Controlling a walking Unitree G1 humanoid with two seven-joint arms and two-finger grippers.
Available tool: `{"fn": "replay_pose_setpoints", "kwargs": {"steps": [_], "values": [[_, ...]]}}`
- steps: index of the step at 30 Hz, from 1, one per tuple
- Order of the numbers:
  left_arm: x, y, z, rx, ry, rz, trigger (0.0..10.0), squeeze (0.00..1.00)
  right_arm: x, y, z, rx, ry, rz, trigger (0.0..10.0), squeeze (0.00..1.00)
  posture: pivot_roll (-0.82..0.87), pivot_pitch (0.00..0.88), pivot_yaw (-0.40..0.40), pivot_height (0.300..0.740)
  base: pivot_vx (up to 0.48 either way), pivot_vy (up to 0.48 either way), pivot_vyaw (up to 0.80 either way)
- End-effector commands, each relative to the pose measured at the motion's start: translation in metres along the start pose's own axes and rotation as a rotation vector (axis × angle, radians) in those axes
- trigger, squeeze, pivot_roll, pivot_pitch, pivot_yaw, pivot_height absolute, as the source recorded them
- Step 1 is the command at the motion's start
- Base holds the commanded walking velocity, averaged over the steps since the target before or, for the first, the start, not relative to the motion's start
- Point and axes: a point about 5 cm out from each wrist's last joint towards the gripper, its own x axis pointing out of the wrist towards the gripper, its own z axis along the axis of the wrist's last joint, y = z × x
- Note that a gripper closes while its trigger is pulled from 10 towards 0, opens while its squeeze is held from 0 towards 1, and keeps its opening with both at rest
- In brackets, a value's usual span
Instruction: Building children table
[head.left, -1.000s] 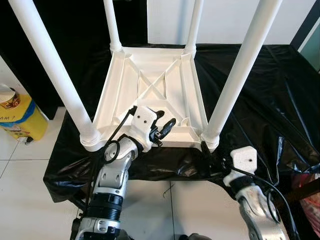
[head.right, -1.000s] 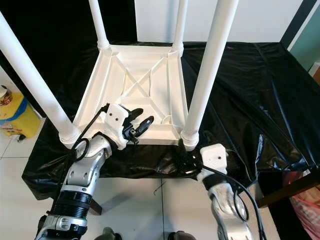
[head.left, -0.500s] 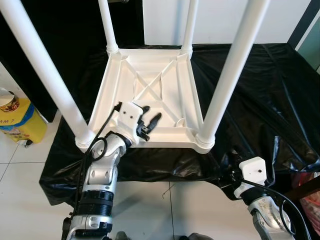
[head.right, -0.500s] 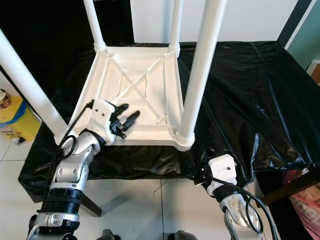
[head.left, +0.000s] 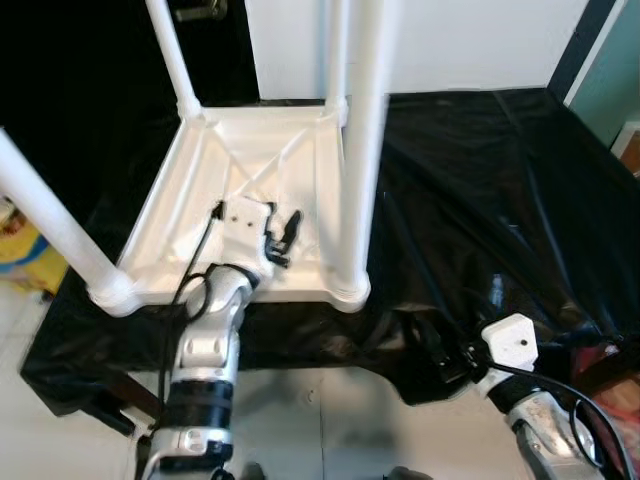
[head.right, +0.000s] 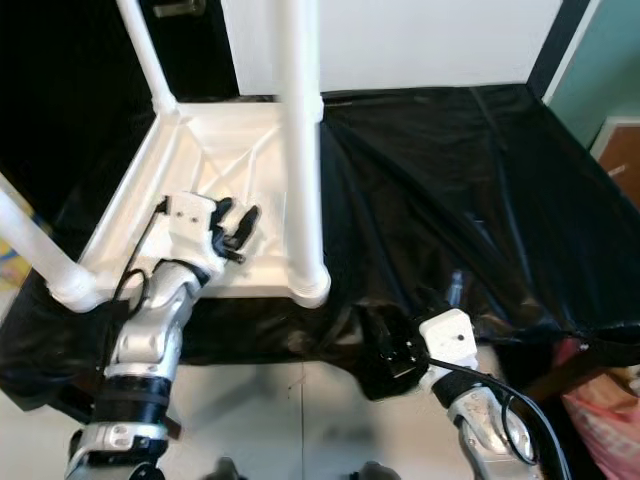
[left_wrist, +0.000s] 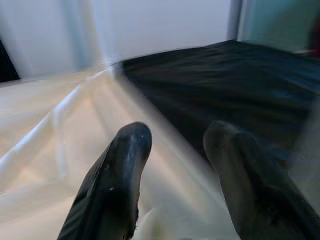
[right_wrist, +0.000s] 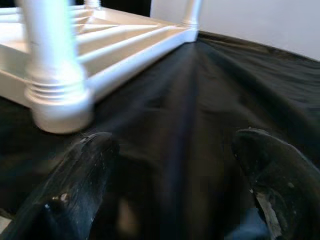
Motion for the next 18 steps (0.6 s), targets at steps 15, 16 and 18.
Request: {"fn": "replay_pose_setpoints", "kwargs": {"steps": [15, 16, 18], "values": [[-0.008, 0.029, 0.013, 0.025, -0.047, 0.237, 10.0, 0.0, 0.013, 0.014, 0.01, 0.055, -0.018, 0.247, 10.0, 0.0, -0.05, 0.059, 0.026, 0.74, 0.0, 0.0, 0.0], [-0.008, 0.031, 0.013, 0.021, -0.045, 0.249, 10.0, 0.0, 0.015, 0.014, 0.012, 0.056, -0.022, 0.259, 10.0, 0.0, -0.05, 0.059, 0.026, 0.74, 0.0, 0.0, 0.0], [-0.008, 0.031, 0.013, 0.021, -0.045, 0.249, 10.0, 0.0, 0.015, 0.014, 0.012, 0.056, -0.022, 0.259, 10.0, 0.0, -0.05, 0.059, 0.026, 0.74, 0.0, 0.0, 0.0]]}}
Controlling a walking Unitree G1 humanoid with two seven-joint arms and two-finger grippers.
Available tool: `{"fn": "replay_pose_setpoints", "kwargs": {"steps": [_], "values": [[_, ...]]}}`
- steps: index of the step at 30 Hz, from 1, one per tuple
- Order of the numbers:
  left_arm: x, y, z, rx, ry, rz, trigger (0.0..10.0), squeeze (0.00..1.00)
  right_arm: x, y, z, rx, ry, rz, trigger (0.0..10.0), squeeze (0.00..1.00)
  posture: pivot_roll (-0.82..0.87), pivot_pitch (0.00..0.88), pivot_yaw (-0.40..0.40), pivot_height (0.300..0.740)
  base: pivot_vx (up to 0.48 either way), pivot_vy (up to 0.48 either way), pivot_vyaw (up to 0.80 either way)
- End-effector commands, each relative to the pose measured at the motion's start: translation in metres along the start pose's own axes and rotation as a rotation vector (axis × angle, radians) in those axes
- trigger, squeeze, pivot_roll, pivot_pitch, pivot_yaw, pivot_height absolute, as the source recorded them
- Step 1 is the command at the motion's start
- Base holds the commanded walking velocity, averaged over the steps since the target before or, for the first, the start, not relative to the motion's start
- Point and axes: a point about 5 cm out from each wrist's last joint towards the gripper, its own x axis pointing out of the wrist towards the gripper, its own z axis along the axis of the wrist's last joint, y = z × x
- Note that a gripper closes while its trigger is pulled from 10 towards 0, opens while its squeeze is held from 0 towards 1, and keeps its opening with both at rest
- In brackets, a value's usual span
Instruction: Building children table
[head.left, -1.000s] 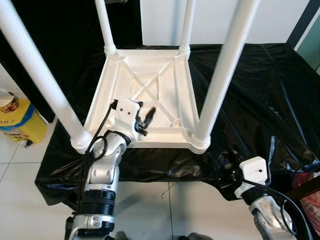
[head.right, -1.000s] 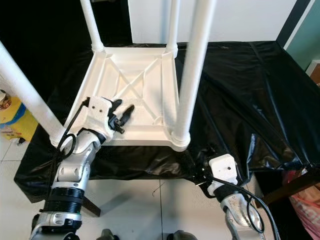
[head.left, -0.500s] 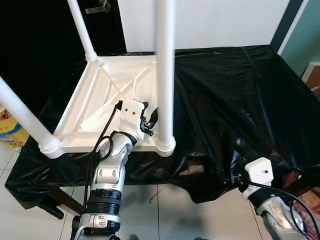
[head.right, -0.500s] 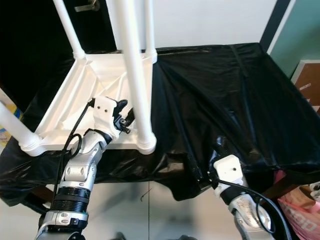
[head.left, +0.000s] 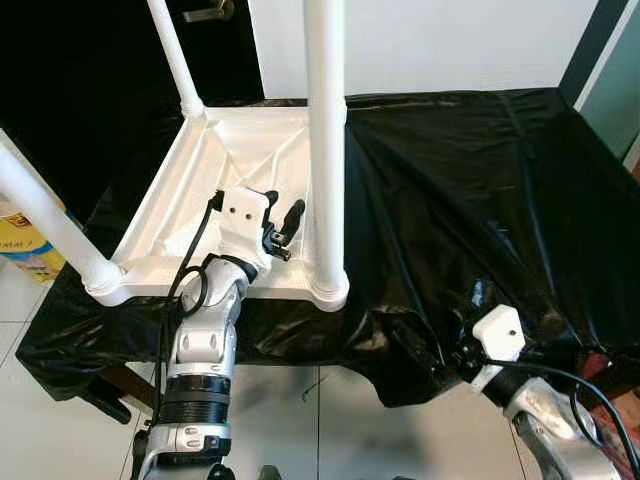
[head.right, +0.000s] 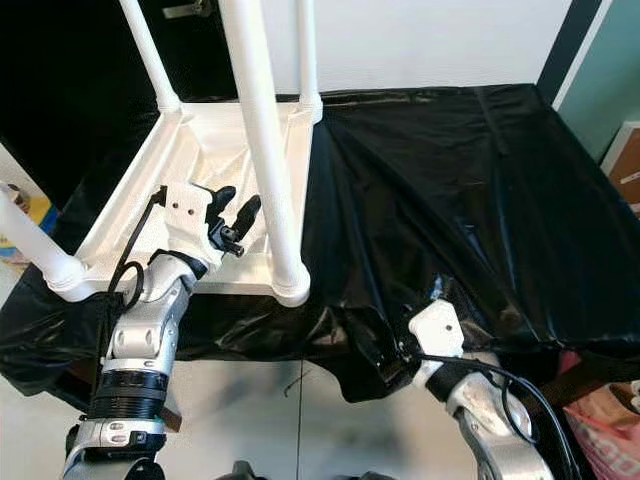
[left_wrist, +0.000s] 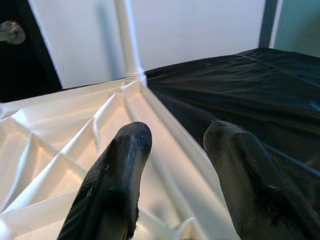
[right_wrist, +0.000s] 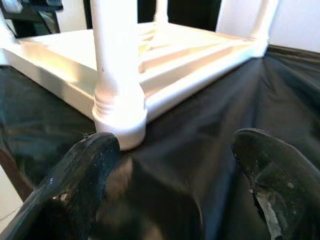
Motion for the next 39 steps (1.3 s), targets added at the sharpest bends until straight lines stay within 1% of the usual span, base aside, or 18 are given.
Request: {"fn": "replay_pose_setpoints", "kwargs": {"steps": [1, 4, 7, 9, 13, 15, 17, 19, 20, 22, 25, 28, 30, 32, 33, 35, 37, 39], "values": [[-0.001, 0.013, 0.002, -0.014, 0.005, 0.188, 10.0, 0.0, 0.003, 0.002, 0.0, 0.014, 0.007, 0.031, 10.0, 0.0, -0.04, 0.063, 0.026, 0.74, 0.0, 0.0, 0.0], [-0.001, 0.014, 0.001, -0.015, 0.007, 0.19, 10.0, 0.0, 0.004, 0.001, 0.0, 0.014, 0.006, 0.035, 10.0, 0.0, -0.04, 0.063, 0.026, 0.74, 0.0, 0.0, 0.0], [-0.003, 0.016, 0.0, -0.012, 0.017, 0.191, 10.0, 0.0, 0.005, 0.002, 0.0, 0.019, 0.003, 0.041, 10.0, 0.0, -0.04, 0.068, 0.023, 0.74, 0.0, 0.401, 0.0], [-0.004, 0.016, 0.0, -0.014, 0.018, 0.194, 10.0, 0.0, 0.003, 0.002, -0.002, 0.02, 0.009, 0.041, 10.0, 0.0, -0.04, 0.07, 0.022, 0.74, 0.0, 0.472, 0.0], [-0.006, 0.016, 0.001, -0.017, 0.014, 0.19, 10.0, 0.0, -0.008, -0.001, -0.007, 0.031, 0.04, 0.046, 10.0, 0.0, -0.04, 0.075, 0.025, 0.74, 0.0, 0.394, 0.0], [-0.006, 0.017, 0.001, -0.015, 0.013, 0.19, 10.0, 0.0, -0.01, -0.002, -0.007, 0.034, 0.044, 0.049, 10.0, 0.0, -0.04, 0.075, 0.025, 0.74, 0.0, 0.315, 0.0], [-0.006, 0.016, 0.0, -0.005, 0.018, 0.176, 10.0, 0.0, -0.014, -0.002, -0.009, 0.027, 0.067, 0.061, 10.0, 0.0, -0.04, 0.074, 0.029, 0.74, 0.0, 0.0, 0.0], [-0.006, 0.016, 0.0, -0.005, 0.016, 0.175, 10.0, 0.0, -0.015, -0.003, -0.01, 0.025, 0.07, 0.062, 10.0, 0.0, -0.05, 0.075, 0.029, 0.74, 0.0, 0.0, 0.0], [-0.005, 0.016, 0.002, 0.01, 0.011, 0.172, 10.0, 0.0, -0.014, -0.003, -0.009, 0.022, 0.066, 0.055, 10.0, 0.0, -0.05, 0.075, 0.029, 0.74, 0.0, 0.0, 0.0], [-0.005, 0.015, 0.002, 0.013, 0.011, 0.17, 10.0, 0.0, -0.014, -0.004, -0.008, 0.019, 0.063, 0.045, 10.0, 0.0, -0.05, 0.074, 0.029, 0.74, 0.0, 0.0, 0.0], [-0.005, 0.013, 0.001, 0.012, 0.018, 0.149, 10.0, 0.0, -0.012, -0.009, -0.006, 0.006, 0.044, -0.016, 10.0, 0.0, -0.05, 0.077, 0.025, 0.74, 0.0, 0.0, 0.0], [-0.006, 0.012, 0.0, 0.012, 0.02, 0.14, 10.0, 0.0, -0.012, -0.01, -0.005, 0.002, 0.04, -0.03, 10.0, 0.0, -0.05, 0.077, 0.025, 0.74, 0.0, 0.0, 0.0], [-0.009, 0.01, -0.001, 0.014, 0.024, 0.104, 10.0, 0.0, -0.008, -0.012, -0.001, -0.006, 0.01, -0.085, 10.0, 0.0, -0.05, 0.077, 0.021, 0.74, 0.0, 0.0, 0.0], [-0.01, 0.009, -0.001, 0.017, 0.023, 0.083, 10.0, 0.0, -0.005, -0.011, 0.001, -0.005, -0.003, -0.104, 10.0, 0.0, -0.05, 0.077, 0.02, 0.74, 0.0, 0.0, 0.0], [-0.014, 0.007, 0.001, 0.026, 0.016, 0.03, 10.0, 0.0, 0.003, -0.009, 0.007, 0.018, -0.045, -0.149, 10.0, 0.0, -0.05, 0.078, 0.016, 0.74, 0.0, 0.0, 0.0], [-0.014, 0.007, 0.001, 0.026, 0.016, 0.03, 10.0, 0.0, 0.003, -0.009, 0.007, 0.018, -0.045, -0.149, 10.0, 0.0, -0.05, 0.078, 0.016, 0.74, 0.0, 0.0, 0.0], [-0.015, 0.006, 0.003, 0.031, 0.012, 0.007, 10.0, 0.0, 0.007, -0.008, 0.009, 0.035, -0.065, -0.168, 10.0, 0.0, -0.05, 0.078, 0.016, 0.74, 0.0, 0.0, 0.0], [-0.018, 0.007, 0.01, 0.038, -0.01, -0.013, 10.0, 0.0, 0.02, 0.0, 0.016, 0.069, -0.11, -0.184, 10.0, 0.0, -0.04, 0.077, 0.016, 0.74, 0.0, 0.0, 0.0]]}}
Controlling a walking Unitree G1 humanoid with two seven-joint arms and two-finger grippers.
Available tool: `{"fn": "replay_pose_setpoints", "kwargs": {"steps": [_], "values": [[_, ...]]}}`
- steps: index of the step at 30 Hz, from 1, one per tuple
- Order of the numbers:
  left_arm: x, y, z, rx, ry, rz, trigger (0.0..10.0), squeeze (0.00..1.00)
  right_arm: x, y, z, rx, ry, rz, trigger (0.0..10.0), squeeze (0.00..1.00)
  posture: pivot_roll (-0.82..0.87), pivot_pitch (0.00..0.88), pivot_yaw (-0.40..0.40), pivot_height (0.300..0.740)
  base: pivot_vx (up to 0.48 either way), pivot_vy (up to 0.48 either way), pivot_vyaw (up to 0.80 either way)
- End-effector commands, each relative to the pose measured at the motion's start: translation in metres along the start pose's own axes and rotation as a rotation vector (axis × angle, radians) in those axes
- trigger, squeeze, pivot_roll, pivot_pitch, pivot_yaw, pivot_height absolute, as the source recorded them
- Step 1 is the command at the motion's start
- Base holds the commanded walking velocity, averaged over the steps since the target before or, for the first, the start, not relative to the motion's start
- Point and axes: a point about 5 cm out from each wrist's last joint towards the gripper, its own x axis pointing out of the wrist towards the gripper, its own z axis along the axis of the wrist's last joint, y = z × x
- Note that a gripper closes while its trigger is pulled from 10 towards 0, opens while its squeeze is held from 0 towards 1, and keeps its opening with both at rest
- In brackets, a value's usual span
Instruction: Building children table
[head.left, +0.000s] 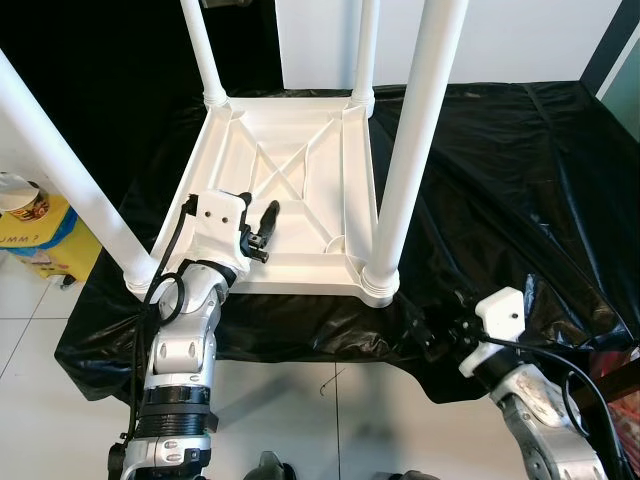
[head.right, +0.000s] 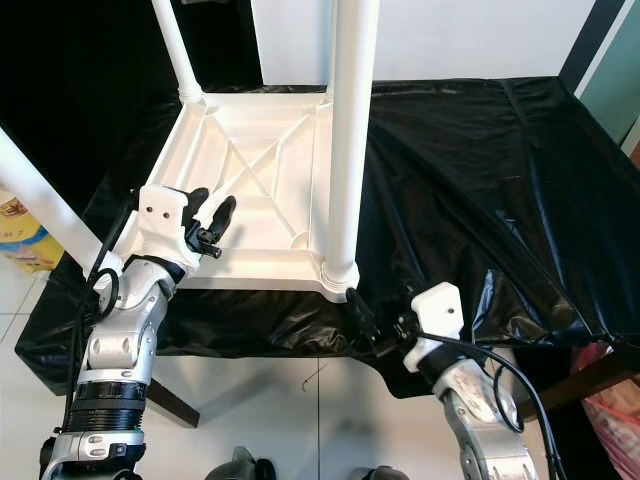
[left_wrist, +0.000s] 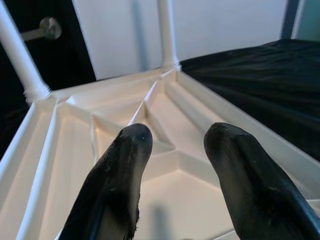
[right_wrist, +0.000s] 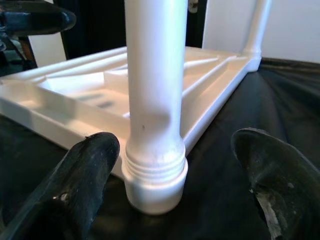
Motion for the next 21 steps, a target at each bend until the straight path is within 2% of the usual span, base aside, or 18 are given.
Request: {"fn": "replay_pose_setpoints", "kwargs": {"steps": [1, 3, 6, 10, 14, 16, 18, 19, 21], "values": [[-0.003, 0.0, 0.006, 0.003, -0.016, -0.041, 10.0, 0.0, 0.011, 0.009, 0.005, 0.02, -0.029, -0.012, 10.0, 0.0, -0.04, 0.077, 0.016, 0.74, 0.0, 0.0, 0.0], [-0.005, -0.001, 0.01, -0.011, -0.025, -0.069, 10.0, 0.0, 0.016, 0.012, 0.008, 0.031, -0.045, -0.023, 10.0, 0.0, -0.04, 0.076, 0.016, 0.74, 0.0, 0.0, 0.0], [-0.016, -0.006, 0.021, -0.056, -0.051, -0.22, 10.0, 0.0, 0.036, 0.018, 0.016, 0.044, -0.095, -0.048, 10.0, 0.0, -0.04, 0.074, 0.014, 0.74, 0.0, 0.0, 0.0], [-0.029, -0.01, 0.032, -0.091, -0.058, -0.355, 10.0, 0.0, 0.053, 0.022, 0.024, 0.059, -0.136, -0.063, 10.0, 0.0, -0.02, 0.069, 0.005, 0.74, 0.0, 0.0, 0.0], [-0.036, -0.012, 0.035, -0.102, -0.051, -0.407, 10.0, 0.0, 0.06, 0.023, 0.028, 0.061, -0.151, -0.067, 10.0, 0.0, -0.01, 0.065, 0.001, 0.74, 0.0, 0.0, 0.0], [-0.044, -0.014, 0.038, -0.116, -0.04, -0.465, 10.0, 0.0, 0.07, 0.023, 0.034, 0.055, -0.172, -0.084, 10.0, 0.0, -0.01, 0.062, -0.004, 0.74, 0.0, 0.0, 0.0], [-0.044, -0.014, 0.038, -0.116, -0.04, -0.465, 10.0, 0.0, 0.07, 0.023, 0.034, 0.055, -0.172, -0.084, 10.0, 0.0, -0.01, 0.062, -0.004, 0.74, 0.0, 0.0, 0.0], [-0.049, -0.015, 0.038, -0.124, -0.031, -0.491, 10.0, 0.0, 0.074, 0.023, 0.039, 0.054, -0.184, -0.093, 10.0, 0.0, 0.0, 0.06, -0.006, 0.74, 0.0, 0.0, 0.0], [-0.066, -0.014, 0.028, -0.112, 0.059, -0.548, 10.0, 0.0, 0.086, 0.023, 0.052, 0.046, -0.213, -0.125, 10.0, 0.0, 0.02, 0.056, -0.019, 0.74, 0.0, 0.0, 0.0]]}}
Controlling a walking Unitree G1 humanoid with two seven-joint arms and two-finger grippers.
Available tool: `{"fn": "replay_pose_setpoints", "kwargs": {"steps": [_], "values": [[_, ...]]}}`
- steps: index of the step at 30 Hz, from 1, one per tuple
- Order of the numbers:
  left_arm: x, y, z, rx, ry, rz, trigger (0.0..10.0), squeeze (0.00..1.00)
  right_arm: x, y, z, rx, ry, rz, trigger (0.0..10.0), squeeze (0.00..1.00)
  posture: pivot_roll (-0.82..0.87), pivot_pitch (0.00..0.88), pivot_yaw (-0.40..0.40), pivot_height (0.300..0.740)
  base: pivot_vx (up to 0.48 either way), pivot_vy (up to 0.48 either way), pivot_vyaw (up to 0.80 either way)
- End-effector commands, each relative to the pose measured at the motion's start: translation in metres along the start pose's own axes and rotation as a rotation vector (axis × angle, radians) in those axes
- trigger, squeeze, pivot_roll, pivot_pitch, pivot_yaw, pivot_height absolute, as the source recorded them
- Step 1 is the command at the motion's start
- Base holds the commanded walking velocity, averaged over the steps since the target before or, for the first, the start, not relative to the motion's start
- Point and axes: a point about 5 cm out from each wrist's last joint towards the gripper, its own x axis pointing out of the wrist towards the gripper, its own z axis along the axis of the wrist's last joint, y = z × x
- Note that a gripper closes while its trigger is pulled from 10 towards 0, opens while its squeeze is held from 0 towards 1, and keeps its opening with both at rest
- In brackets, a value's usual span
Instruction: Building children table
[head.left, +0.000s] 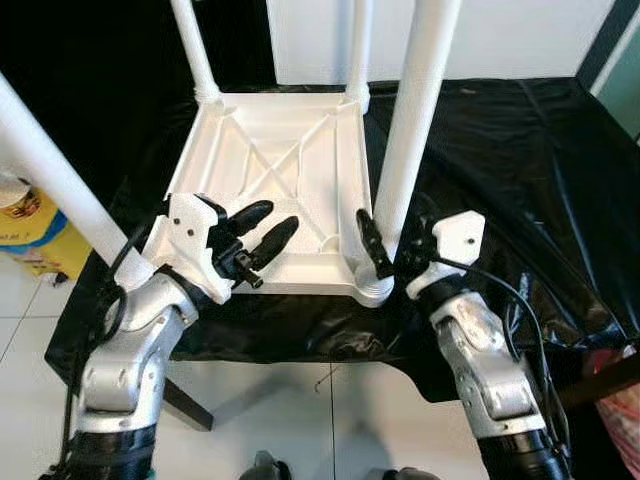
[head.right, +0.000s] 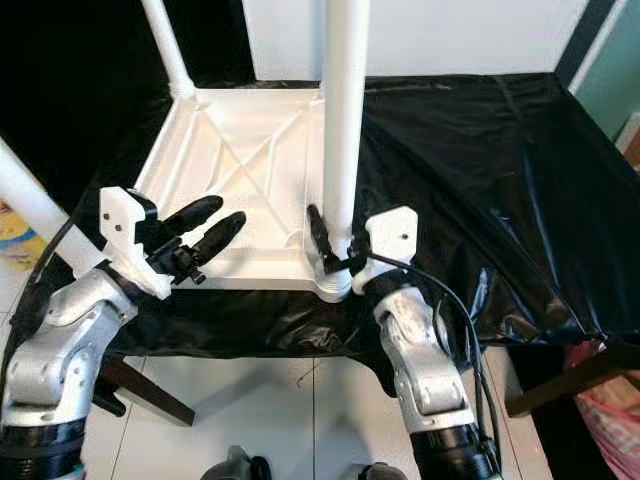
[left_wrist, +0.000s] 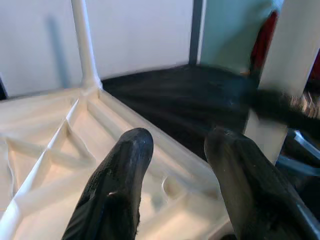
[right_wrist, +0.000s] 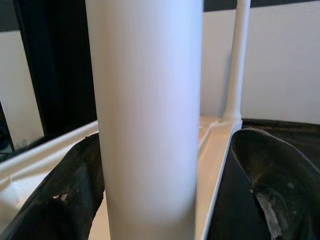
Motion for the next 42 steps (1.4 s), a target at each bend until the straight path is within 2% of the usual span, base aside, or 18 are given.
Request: {"fn": "replay_pose_setpoints", "kwargs": {"steps": [1, 9, 10, 11, 13, 14, 17, 18, 20, 21, 22, 23, 24, 27, 28, 31, 36, 42], "values": [[-0.008, -0.012, -0.007, -0.023, 0.051, -0.171, 10.0, 0.0, 0.006, 0.0, 0.003, -0.014, 0.001, -0.022, 10.0, 0.0, 0.02, 0.056, -0.019, 0.74, 0.0, 0.0, 0.0], [-0.041, -0.016, -0.033, -0.021, 0.298, -0.212, 10.0, 0.0, 0.017, 0.004, 0.011, -0.07, 0.021, -0.062, 10.0, 0.0, 0.03, 0.052, -0.033, 0.74, 0.0, 0.0, 0.0], [-0.049, -0.017, -0.037, -0.01, 0.337, -0.21, 10.0, 0.0, 0.019, 0.005, 0.011, -0.08, 0.034, -0.067, 8.5, 0.0, 0.03, 0.05, -0.035, 0.74, 0.0, 0.0, 0.0], [-0.052, -0.016, -0.037, -0.016, 0.344, -0.198, 10.0, 0.0, 0.021, 0.005, 0.011, -0.089, 0.042, -0.073, 3.5, 0.0, 0.04, 0.049, -0.037, 0.74, 0.0, 0.0, 0.0], [-0.055, -0.014, -0.037, -0.027, 0.351, -0.184, 10.0, 0.0, 0.022, 0.006, 0.01, -0.101, 0.051, -0.08, 3.5, 0.0, 0.04, 0.049, -0.037, 0.74, 0.0, 0.0, 0.0], [-0.059, -0.011, -0.034, -0.028, 0.353, -0.166, 10.0, 0.0, 0.023, 0.006, 0.01, -0.099, 0.059, -0.09, 0.0, 0.0, 0.04, 0.048, -0.041, 0.74, 0.0, 0.0, 0.0], [-0.061, -0.01, -0.033, -0.026, 0.354, -0.154, 10.0, 0.0, 0.023, 0.006, 0.01, -0.096, 0.065, -0.096, 0.0, 0.0, 0.04, 0.048, -0.041, 0.74, 0.0, 0.0, 0.0], [-0.067, -0.005, -0.031, -0.023, 0.359, -0.126, 10.0, 0.0, 0.024, 0.006, 0.01, -0.099, 0.076, -0.102, 1.6, 0.0, 0.04, 0.049, -0.043, 0.74, 0.0, 0.0, 0.0], [-0.067, -0.005, -0.031, -0.023, 0.359, -0.126, 10.0, 0.0, 0.024, 0.006, 0.01, -0.099, 0.076, -0.102, 1.6, 0.0, 0.04, 0.049, -0.043, 0.74, 0.0, 0.0, 0.0], [-0.074, 0.003, -0.029, -0.022, 0.369, -0.086, 10.0, 0.0, 0.024, 0.006, 0.01, -0.103, 0.083, -0.108, 10.0, 0.0, 0.05, 0.048, -0.045, 0.74, 0.0, 0.0, 0.0], [-0.074, 0.003, -0.029, -0.022, 0.369, -0.086, 10.0, 0.0, 0.024, 0.006, 0.01, -0.103, 0.083, -0.108, 10.0, 0.0, 0.05, 0.048, -0.045, 0.74, 0.0, 0.0, 0.0], [-0.084, 0.015, -0.028, -0.014, 0.382, -0.022, 10.0, 0.0, 0.024, 0.006, 0.01, -0.104, 0.09, -0.114, 3.0, 0.0, 0.05, 0.048, -0.047, 0.74, 0.0, 0.0, 0.0], [-0.092, 0.023, -0.027, -0.009, 0.391, 0.025, 10.0, 0.0, 0.025, 0.006, 0.01, -0.105, 0.095, -0.119, 0.0, 0.0, 0.05, 0.046, -0.047, 0.74, 0.0, 0.0, 0.0], [-0.099, 0.029, -0.027, -0.007, 0.402, 0.065, 10.0, 0.0, 0.025, 0.006, 0.011, -0.098, 0.101, -0.125, 0.0, 0.0, 0.05, 0.046, -0.048, 0.74, 0.0, 0.0, 0.0], [-0.104, 0.033, -0.03, -0.008, 0.416, 0.092, 10.0, 0.0, 0.026, 0.006, 0.011, -0.077, 0.106, -0.134, 10.0, 0.0, 0.06, 0.045, -0.047, 0.74, 0.0, 0.0, 0.0], [-0.104, 0.033, -0.03, -0.008, 0.416, 0.092, 10.0, 0.0, 0.026, 0.006, 0.011, -0.077, 0.106, -0.134, 10.0, 0.0, 0.06, 0.045, -0.047, 0.74, 0.0, 0.0, 0.0], [-0.102, 0.017, -0.06, -0.079, 0.488, 0.095, 10.0, 0.0, 0.02, 0.002, 0.014, 0.212, 0.109, -0.21, 10.0, 0.0, 0.04, 0.059, -0.042, 0.74, 0.0, 0.0, 0.0], [-0.088, 0.005, -0.083, -0.121, 0.521, 0.068, 10.0, 0.0, 0.013, -0.004, 0.019, 0.411, 0.073, -0.25, 10.0, 0.0, 0.02, 0.073, -0.032, 0.74, 0.0, 0.0, 0.0]]}}
